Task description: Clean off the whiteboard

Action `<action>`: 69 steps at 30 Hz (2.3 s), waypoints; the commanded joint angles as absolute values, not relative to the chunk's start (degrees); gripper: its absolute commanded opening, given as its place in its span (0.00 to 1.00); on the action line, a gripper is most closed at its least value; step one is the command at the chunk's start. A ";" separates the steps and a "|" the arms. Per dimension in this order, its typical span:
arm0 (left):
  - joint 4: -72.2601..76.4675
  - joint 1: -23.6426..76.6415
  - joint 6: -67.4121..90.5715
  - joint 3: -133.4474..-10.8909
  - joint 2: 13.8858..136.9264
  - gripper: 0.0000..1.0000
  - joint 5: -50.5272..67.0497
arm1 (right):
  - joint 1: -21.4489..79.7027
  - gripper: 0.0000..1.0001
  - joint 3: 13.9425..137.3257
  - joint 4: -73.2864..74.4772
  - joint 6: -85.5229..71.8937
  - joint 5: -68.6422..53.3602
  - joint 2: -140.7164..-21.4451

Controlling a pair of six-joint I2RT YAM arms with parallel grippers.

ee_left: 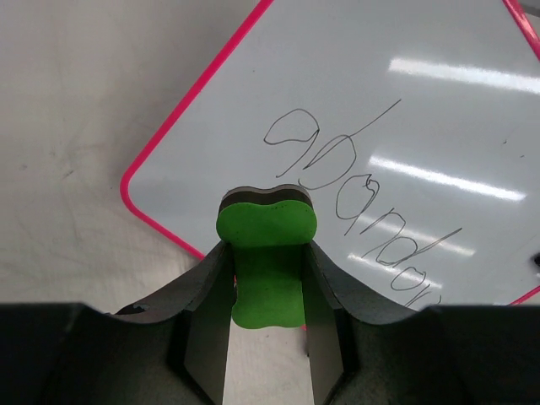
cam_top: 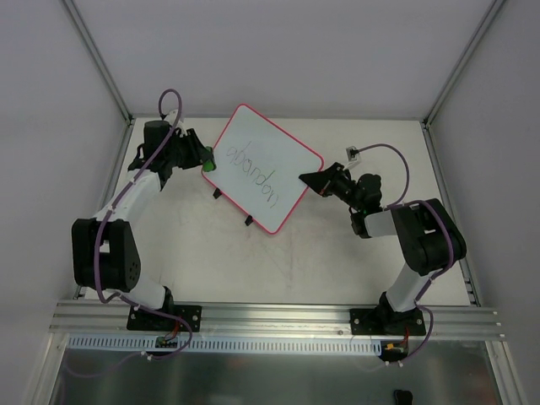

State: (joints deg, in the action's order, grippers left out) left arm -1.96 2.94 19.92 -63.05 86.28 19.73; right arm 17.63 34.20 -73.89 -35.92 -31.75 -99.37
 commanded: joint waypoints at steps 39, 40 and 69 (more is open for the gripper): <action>15.03 4.74 7.73 -76.29 109.33 0.00 26.37 | 19.16 0.00 39.38 -87.71 -33.49 -35.60 -101.95; 15.03 4.92 7.82 -76.72 109.68 0.00 26.19 | 19.25 0.00 39.38 -87.71 -33.40 -35.68 -102.04; 10.55 25.14 0.88 -72.67 107.57 0.00 21.19 | 19.34 0.00 39.81 -87.63 -33.22 -36.21 -101.95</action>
